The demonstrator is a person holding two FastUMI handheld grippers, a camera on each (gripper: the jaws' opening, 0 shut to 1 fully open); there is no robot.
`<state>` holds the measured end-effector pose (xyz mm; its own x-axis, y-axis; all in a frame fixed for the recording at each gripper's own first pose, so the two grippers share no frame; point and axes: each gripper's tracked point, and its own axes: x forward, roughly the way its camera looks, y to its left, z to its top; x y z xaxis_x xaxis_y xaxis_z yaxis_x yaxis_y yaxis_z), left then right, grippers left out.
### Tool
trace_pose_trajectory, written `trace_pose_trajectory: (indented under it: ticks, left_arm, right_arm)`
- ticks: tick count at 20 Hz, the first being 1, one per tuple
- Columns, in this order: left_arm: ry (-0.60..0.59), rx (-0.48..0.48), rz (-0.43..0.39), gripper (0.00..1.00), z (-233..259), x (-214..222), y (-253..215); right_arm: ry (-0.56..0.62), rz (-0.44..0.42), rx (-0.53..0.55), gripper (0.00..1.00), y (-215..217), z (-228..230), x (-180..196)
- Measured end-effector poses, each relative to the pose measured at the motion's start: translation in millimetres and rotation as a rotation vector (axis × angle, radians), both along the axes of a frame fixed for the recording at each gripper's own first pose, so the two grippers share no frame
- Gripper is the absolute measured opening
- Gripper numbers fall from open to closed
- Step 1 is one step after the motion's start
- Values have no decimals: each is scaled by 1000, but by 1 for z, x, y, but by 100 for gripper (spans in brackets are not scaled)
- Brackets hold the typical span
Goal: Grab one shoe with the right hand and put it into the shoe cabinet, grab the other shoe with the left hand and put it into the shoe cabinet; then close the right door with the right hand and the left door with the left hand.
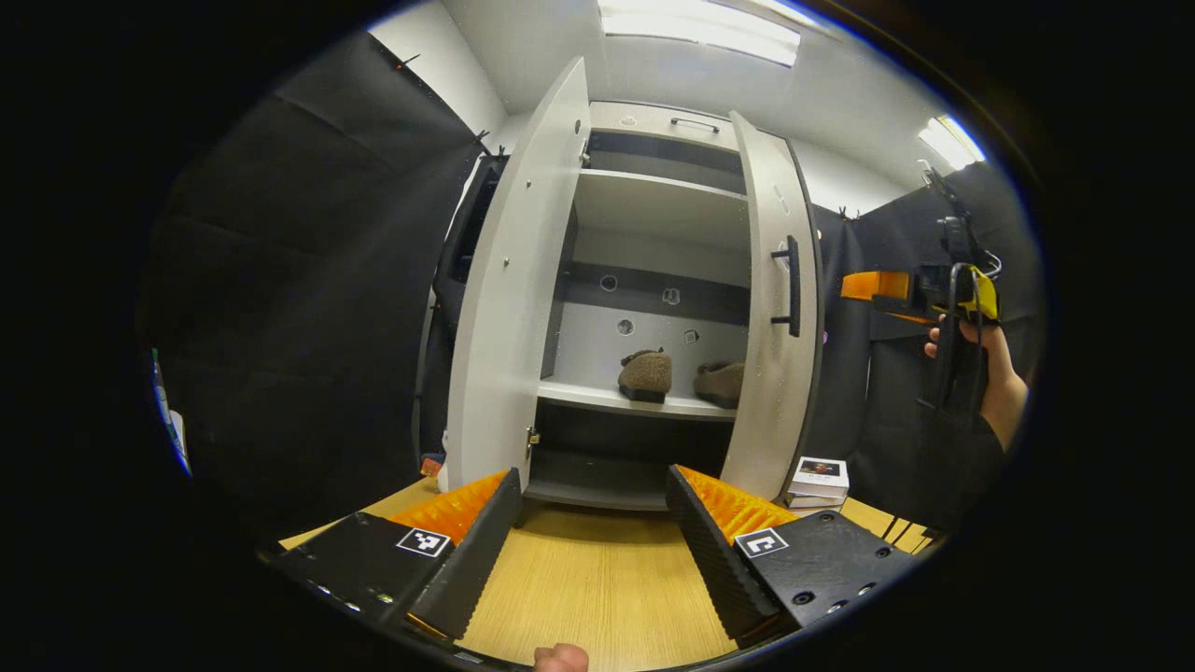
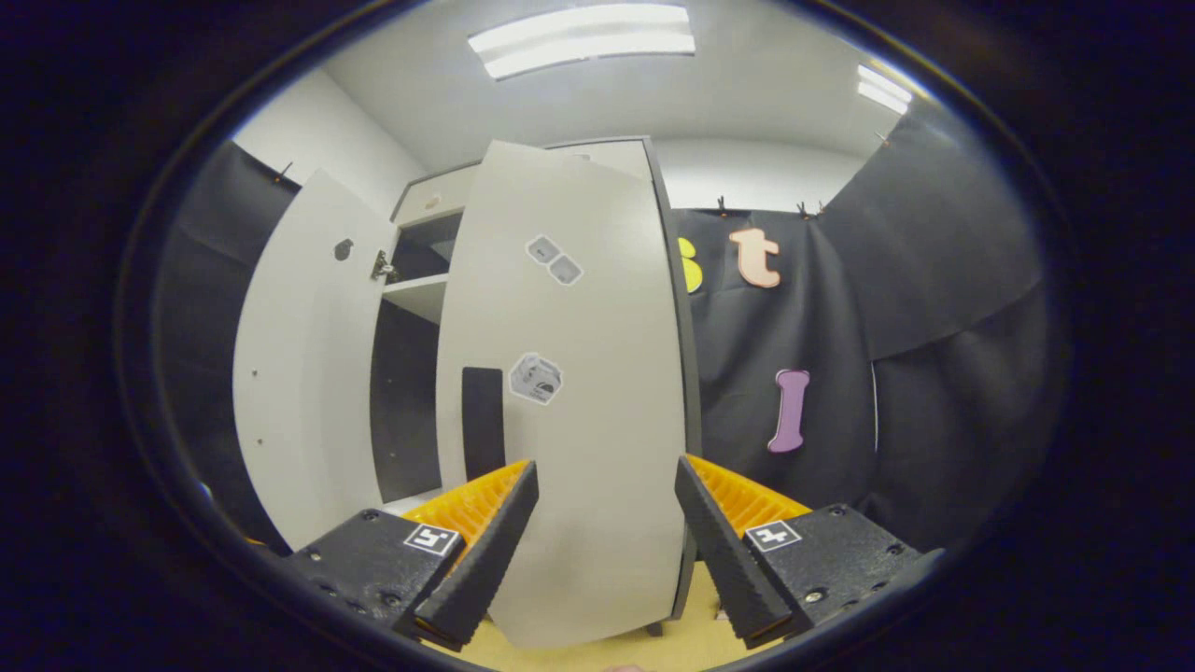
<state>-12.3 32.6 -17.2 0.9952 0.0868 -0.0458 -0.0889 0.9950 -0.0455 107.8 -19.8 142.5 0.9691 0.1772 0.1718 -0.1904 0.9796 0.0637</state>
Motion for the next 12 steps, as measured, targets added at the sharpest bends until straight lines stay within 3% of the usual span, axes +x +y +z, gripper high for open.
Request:
trace_pose_trajectory:
  ticks: [1, 4, 5, 7, 9, 12]
  left_arm:
    - [2, -2, -12, 95, 1, 1, -4]
    - [6, -2, -44, 99, 0, 4, -13]
    - [5, -1, -51, 95, 0, 4, -15]
    - [0, 3, -58, 95, 2, 6, -18]
    - [8, 3, -65, 99, -1, 6, -21]
    - [18, 12, -81, 95, -4, 8, -26]
  right_arm:
    - [14, -18, 5, 96, -3, -13, -8]
    - [102, -17, 30, 96, 3, -62, -34]
    - [120, -17, 39, 94, 5, -78, -42]
    - [134, -33, 43, 97, 4, -103, -53]
    - [180, -42, 13, 93, 6, -133, -63]
    - [225, -50, 17, 96, 6, -163, -81]
